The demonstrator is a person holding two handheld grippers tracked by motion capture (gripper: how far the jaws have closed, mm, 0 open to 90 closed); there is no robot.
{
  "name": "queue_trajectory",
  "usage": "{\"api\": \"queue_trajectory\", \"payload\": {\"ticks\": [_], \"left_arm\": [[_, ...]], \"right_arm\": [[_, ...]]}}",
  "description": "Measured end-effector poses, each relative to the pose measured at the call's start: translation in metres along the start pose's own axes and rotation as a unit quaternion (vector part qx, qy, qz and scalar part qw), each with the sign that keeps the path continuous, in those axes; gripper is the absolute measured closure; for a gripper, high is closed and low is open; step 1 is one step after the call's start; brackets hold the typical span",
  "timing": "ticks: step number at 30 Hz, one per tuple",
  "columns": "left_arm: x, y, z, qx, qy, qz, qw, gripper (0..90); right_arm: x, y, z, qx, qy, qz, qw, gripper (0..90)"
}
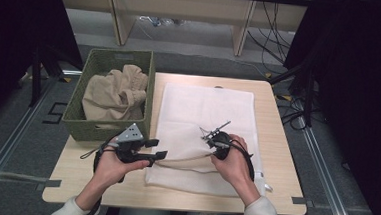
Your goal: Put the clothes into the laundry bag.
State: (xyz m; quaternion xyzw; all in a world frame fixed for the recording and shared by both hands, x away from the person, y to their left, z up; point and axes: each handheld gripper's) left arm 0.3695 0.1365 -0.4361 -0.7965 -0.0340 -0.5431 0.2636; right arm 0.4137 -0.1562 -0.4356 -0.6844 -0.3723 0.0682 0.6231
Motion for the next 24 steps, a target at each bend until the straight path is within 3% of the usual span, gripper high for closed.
{"api": "queue_trajectory", "payload": {"ticks": [5,14,24], "left_arm": [[0.009,-0.012,0.0,0.017,0.021,-0.025,0.9993,42.6],[0.017,-0.021,-0.001,0.019,0.015,-0.056,0.9981,38.8],[0.021,-0.027,0.001,0.043,0.028,-0.076,0.9958,39.7]], "right_arm": [[0.003,-0.014,0.0,-0.01,0.024,-0.028,0.9993,88.4],[0.009,-0.035,-0.002,-0.037,0.037,-0.102,0.9935,88.5],[0.015,-0.042,-0.004,-0.037,0.043,-0.114,0.9919,88.6]]}}
Point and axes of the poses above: each handheld gripper's, and its own axes: y roughly forward along the jaws, x roughly out of its top, z roughly to its left, and after that the axes turned 10 degrees about -x, right-handed
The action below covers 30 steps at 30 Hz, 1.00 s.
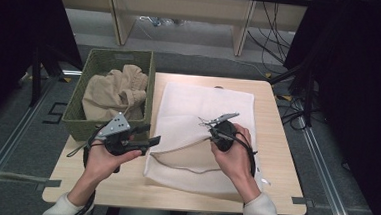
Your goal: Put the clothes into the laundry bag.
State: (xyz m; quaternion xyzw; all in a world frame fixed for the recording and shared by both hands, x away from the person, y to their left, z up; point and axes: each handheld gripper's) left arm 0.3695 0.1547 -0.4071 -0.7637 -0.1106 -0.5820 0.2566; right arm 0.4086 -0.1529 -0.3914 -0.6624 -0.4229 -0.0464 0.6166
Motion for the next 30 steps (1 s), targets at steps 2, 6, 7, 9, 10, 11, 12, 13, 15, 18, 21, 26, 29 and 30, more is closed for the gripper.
{"api": "queue_trajectory", "payload": {"ticks": [2,6,7,9,10,11,12,13,15,18,21,26,29,30], "left_arm": [[0.001,0.0,0.001,0.003,0.007,-0.002,1.0,39.2],[0.002,-0.001,0.001,0.014,0.013,-0.007,0.9998,37.3],[0.003,-0.001,0.002,0.015,0.016,-0.009,0.9997,36.9],[0.004,-0.001,0.003,0.017,0.023,-0.008,0.9995,35.5],[0.005,-0.001,0.003,0.021,0.022,-0.011,0.9995,34.9],[0.005,-0.002,0.003,0.022,0.024,-0.01,0.9994,34.4],[0.006,-0.002,0.003,0.026,0.019,-0.011,0.9994,34.4],[0.006,-0.002,0.003,0.027,0.015,-0.011,0.9994,34.5],[0.007,-0.003,0.005,0.034,0.018,-0.011,0.9992,33.9],[0.009,-0.004,0.007,0.049,0.015,-0.013,0.9986,30.2],[0.01,-0.005,0.008,0.059,0.015,-0.02,0.9979,27.1],[0.012,-0.006,0.013,0.071,0.019,-0.024,0.997,22.7],[0.013,-0.006,0.017,0.083,0.025,-0.021,0.996,20.9],[0.013,-0.005,0.018,0.085,0.022,-0.021,0.9959,19.9]], "right_arm": [[0.0,-0.001,-0.001,0.001,0.002,-0.001,1.0,88.5],[0.001,-0.006,-0.002,0.004,0.018,-0.01,0.9998,88.6],[0.002,-0.006,-0.003,0.006,0.019,-0.017,0.9997,88.6],[0.003,-0.009,-0.004,0.002,0.03,-0.024,0.9993,88.6],[0.003,-0.01,-0.005,0.0,0.031,-0.029,0.9991,88.6],[0.004,-0.012,-0.005,0.001,0.038,-0.032,0.9988,88.6],[0.005,-0.013,-0.006,-0.001,0.037,-0.041,0.9985,88.6],[0.006,-0.014,-0.006,-0.004,0.038,-0.048,0.9981,88.6],[0.008,-0.016,-0.006,-0.006,0.04,-0.059,0.9974,88.6],[0.012,-0.02,-0.007,-0.011,0.047,-0.079,0.9957,88.6],[0.015,-0.02,-0.008,-0.017,0.04,-0.099,0.9941,88.7],[0.018,-0.023,-0.005,-0.021,0.054,-0.108,0.9924,88.6],[0.019,-0.024,-0.006,-0.021,0.054,-0.121,0.9909,88.6],[0.019,-0.023,-0.006,-0.023,0.059,-0.129,0.9896,88.6]]}}
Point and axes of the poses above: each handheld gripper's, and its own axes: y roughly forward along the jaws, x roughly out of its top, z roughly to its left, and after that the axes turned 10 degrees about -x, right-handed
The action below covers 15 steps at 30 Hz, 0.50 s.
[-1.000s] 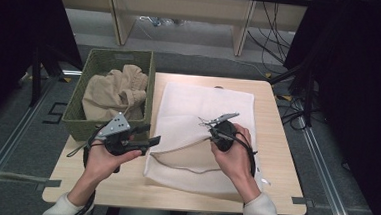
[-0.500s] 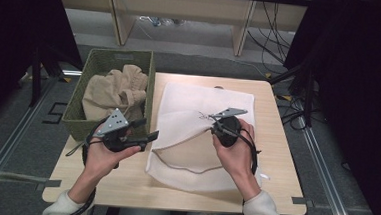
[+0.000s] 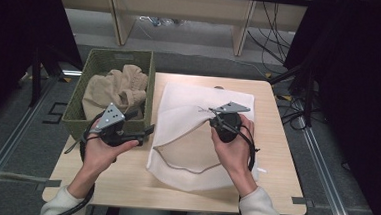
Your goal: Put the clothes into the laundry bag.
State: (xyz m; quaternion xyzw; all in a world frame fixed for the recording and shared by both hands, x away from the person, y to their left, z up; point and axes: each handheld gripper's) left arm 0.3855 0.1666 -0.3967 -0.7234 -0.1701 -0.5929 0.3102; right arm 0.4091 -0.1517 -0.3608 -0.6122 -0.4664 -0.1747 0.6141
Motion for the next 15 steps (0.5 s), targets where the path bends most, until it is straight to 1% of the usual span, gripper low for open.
{"api": "queue_trajectory", "payload": {"ticks": [2,3,4,6,7,8,10,11,12,13,14,15], "left_arm": [[0.001,0.002,0.005,0.011,0.0,0.005,0.9999,18.3],[0.001,0.003,0.008,0.016,0.0,0.007,0.9999,17.5],[0.002,0.004,0.011,0.022,-0.001,0.008,0.9997,16.7],[0.005,0.006,0.019,0.035,-0.004,0.017,0.9992,14.9],[0.007,0.007,0.024,0.041,-0.004,0.017,0.999,14.4],[0.009,0.008,0.03,0.048,-0.004,0.018,0.9987,14.1],[0.013,0.009,0.04,0.064,-0.009,0.022,0.9977,13.3],[0.016,0.011,0.048,0.075,-0.01,0.025,0.9968,12.7],[0.017,0.012,0.055,0.082,-0.012,0.029,0.9961,12.5],[0.02,0.014,0.064,0.091,-0.018,0.035,0.9951,12.1],[0.021,0.015,0.07,0.098,-0.022,0.04,0.9941,11.8],[0.023,0.016,0.076,0.102,-0.025,0.044,0.9935,11.4]], "right_arm": [[0.001,-0.001,-0.002,0.0,-0.013,-0.005,0.9999,88.6],[0.001,-0.001,-0.003,-0.001,-0.01,-0.007,0.9999,88.6],[0.001,0.0,-0.004,-0.002,-0.021,-0.016,0.9996,88.6],[0.0,-0.002,-0.002,-0.003,-0.002,-0.008,1.0,88.6],[0.0,-0.001,-0.002,0.0,-0.003,-0.006,1.0,88.6],[0.0,0.001,-0.006,0.001,-0.026,-0.018,0.9995,88.6],[0.0,0.0,-0.003,0.001,-0.008,-0.008,0.9999,88.6],[0.0,0.0,-0.004,-0.001,-0.016,-0.014,0.9998,88.6],[-0.001,0.0,-0.003,0.0,-0.013,-0.01,0.9999,88.6],[-0.001,0.0,-0.003,0.0,-0.012,-0.008,0.9999,88.6],[-0.001,0.001,-0.004,0.001,-0.018,-0.01,0.9998,88.6],[-0.001,0.001,-0.004,0.001,-0.018,-0.012,0.9998,88.6]]}}
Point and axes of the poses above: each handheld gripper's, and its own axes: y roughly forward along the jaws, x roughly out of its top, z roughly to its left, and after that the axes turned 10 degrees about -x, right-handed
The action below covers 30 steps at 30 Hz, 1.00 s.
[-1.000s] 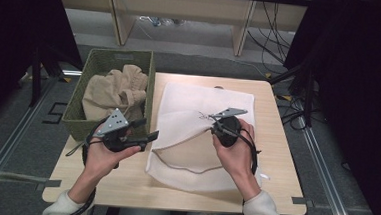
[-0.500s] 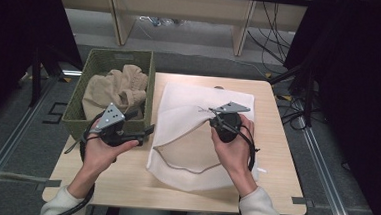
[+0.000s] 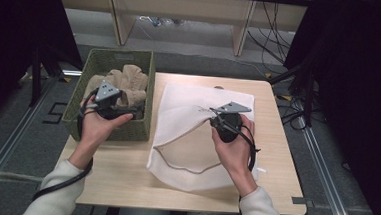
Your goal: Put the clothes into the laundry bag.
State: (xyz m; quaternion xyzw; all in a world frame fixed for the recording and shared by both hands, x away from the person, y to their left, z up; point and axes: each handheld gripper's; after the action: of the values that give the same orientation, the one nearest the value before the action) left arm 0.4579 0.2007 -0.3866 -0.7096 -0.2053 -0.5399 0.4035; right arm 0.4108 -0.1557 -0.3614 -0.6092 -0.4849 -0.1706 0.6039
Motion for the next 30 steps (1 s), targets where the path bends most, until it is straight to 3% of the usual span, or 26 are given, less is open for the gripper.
{"api": "queue_trajectory", "payload": {"ticks": [2,3,4,7,11,16,20,23,24,26,27,30], "left_arm": [[0.006,0.005,0.014,0.011,-0.012,0.007,0.9998,10.9],[0.008,0.007,0.019,0.016,-0.016,0.01,0.9997,10.9],[0.01,0.008,0.023,0.021,-0.018,0.012,0.9995,10.8],[0.017,0.014,0.038,0.031,-0.032,0.014,0.9989,10.8],[0.023,0.026,0.05,0.039,-0.043,0.027,0.9979,10.4],[0.022,0.041,0.055,0.033,-0.051,0.05,0.9969,10.2],[0.016,0.048,0.051,0.02,-0.043,0.079,0.9958,9.7],[0.01,0.053,0.05,0.014,-0.035,0.105,0.9937,8.9],[0.009,0.053,0.051,0.011,-0.022,0.125,0.9919,8.9],[0.005,0.058,0.05,0.012,-0.028,0.13,0.991,8.6],[0.004,0.057,0.052,0.011,-0.012,0.155,0.9878,8.5],[-0.001,0.062,0.05,0.019,-0.016,0.171,0.9849,8.7]], "right_arm": [[0.0,0.0,0.0,0.0,0.006,0.004,1.0,88.6],[-0.001,0.001,-0.003,0.0,-0.006,-0.004,1.0,88.6],[-0.001,0.0,-0.001,0.002,0.01,0.009,0.9999,88.6],[-0.001,-0.001,0.001,0.0,0.021,0.016,0.9996,88.6],[-0.002,0.0,-0.002,0.001,0.002,0.01,0.9999,88.6],[-0.003,-0.001,-0.002,-0.006,0.017,0.016,0.9997,88.6],[-0.004,0.0,-0.002,0.0,0.024,0.016,0.9996,88.6],[-0.003,0.0,-0.001,0.002,0.031,0.021,0.9993,88.6],[-0.003,0.0,-0.001,0.002,0.029,0.02,0.9994,88.6],[-0.003,0.0,-0.001,0.0,0.029,0.02,0.9994,88.6],[-0.003,0.0,-0.001,0.0,0.028,0.02,0.9994,88.6],[-0.004,0.002,-0.002,-0.001,0.016,0.016,0.9997,88.6]]}}
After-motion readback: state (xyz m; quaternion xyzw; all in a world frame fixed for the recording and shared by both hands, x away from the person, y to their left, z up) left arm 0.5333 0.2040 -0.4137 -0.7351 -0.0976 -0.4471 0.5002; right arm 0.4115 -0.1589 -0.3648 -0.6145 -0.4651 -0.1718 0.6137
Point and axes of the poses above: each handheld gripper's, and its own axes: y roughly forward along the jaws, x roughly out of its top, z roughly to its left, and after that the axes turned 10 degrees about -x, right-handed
